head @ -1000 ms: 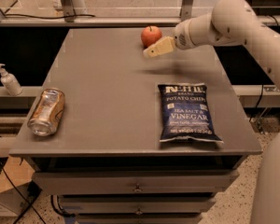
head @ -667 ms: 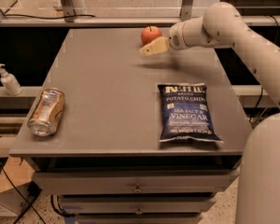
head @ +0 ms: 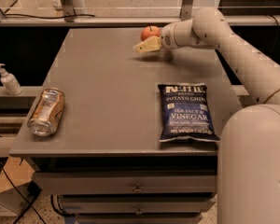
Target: Pick apple
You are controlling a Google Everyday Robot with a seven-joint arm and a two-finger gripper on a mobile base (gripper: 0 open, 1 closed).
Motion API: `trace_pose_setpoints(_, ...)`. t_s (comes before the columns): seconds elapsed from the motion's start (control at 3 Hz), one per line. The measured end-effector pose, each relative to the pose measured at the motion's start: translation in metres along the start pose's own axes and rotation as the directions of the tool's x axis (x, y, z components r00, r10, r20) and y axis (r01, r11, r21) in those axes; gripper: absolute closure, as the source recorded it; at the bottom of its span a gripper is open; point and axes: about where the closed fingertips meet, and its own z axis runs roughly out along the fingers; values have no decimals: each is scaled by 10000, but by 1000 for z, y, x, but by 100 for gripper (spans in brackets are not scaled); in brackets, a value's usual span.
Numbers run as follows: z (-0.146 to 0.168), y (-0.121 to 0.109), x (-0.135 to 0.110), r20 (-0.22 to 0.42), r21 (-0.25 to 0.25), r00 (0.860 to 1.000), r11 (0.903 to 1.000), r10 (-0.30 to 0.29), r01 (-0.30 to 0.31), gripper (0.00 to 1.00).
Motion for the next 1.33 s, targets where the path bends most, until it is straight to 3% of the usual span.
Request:
trace_pose_setpoints(0.33, 7, -2, -12, 381, -24, 9992, 10000, -93, 94, 18)
trace_pose_setpoints(1.33, -14, 0, -46, 1039, -107, 9939, 9992, -378, 392, 88)
